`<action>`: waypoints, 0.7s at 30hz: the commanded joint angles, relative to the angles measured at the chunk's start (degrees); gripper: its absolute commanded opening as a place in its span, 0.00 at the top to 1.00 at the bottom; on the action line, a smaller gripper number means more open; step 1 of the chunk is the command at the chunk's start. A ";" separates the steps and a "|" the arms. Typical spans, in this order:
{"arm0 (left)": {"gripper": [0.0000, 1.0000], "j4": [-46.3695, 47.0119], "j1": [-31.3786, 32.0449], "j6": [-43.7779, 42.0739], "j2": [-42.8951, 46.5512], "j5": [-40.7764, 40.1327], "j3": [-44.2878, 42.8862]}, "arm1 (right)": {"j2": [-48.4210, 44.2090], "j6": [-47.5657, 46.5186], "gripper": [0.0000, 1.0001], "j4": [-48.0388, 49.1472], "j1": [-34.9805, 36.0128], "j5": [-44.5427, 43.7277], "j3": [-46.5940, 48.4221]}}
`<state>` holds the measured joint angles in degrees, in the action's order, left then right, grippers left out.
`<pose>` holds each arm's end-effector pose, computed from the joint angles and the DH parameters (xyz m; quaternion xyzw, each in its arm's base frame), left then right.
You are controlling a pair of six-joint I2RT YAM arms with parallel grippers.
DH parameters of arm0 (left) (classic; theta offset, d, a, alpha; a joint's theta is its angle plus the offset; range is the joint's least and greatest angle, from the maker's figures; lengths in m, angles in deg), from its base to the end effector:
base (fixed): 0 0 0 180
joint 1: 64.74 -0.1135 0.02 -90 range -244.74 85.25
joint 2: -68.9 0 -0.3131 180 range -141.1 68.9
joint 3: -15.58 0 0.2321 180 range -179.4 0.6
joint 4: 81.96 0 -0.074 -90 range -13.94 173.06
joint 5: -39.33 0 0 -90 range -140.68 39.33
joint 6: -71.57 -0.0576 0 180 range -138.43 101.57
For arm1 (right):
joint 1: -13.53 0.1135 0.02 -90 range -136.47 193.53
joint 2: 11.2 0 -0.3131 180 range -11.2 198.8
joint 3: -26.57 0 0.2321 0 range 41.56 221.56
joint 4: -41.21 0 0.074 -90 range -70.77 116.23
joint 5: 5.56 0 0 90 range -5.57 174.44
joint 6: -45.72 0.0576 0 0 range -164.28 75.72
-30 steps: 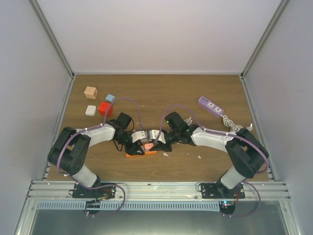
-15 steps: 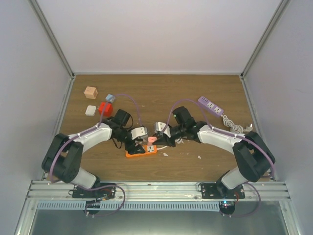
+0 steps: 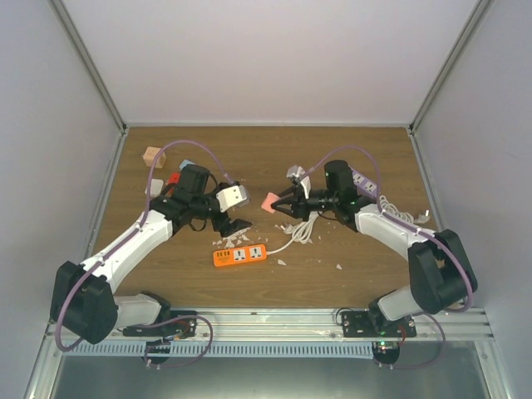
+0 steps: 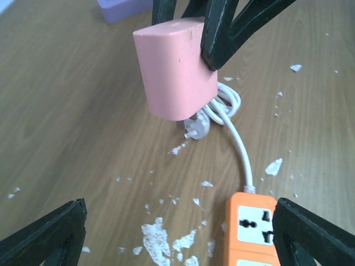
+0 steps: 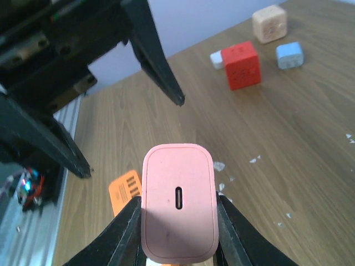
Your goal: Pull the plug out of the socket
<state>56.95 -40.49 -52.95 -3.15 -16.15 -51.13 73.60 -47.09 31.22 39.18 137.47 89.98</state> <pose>0.2039 -0.1276 0.3018 0.5311 0.7186 -0.2427 0.3776 0.2510 0.1716 0.2841 -0.4036 0.7026 0.4683 0.3523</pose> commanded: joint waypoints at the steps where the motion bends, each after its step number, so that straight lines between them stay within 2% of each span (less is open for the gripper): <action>1: 0.10 4.84 2.04 1.88 0.40 -3.84 -3.49 | -2.93 17.03 1.00 7.60 -0.61 -3.24 -0.43; 11: 0.16 9.13 11.36 6.66 -4.71 -14.93 -8.63 | -1.88 34.44 0.99 11.96 -0.34 -6.13 -0.19; 15: 0.20 9.77 11.96 9.58 -8.16 -16.75 -11.51 | -2.43 38.37 0.99 15.20 0.40 -6.93 -2.18; 21: 0.32 10.75 11.96 11.79 -11.96 -17.23 -14.47 | -1.43 40.92 0.98 16.16 1.62 -7.13 -2.16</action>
<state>64.06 -29.00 -43.77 -13.49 -32.28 -63.24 71.85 -10.19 44.12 39.92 130.78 88.12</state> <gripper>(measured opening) 0.713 0.276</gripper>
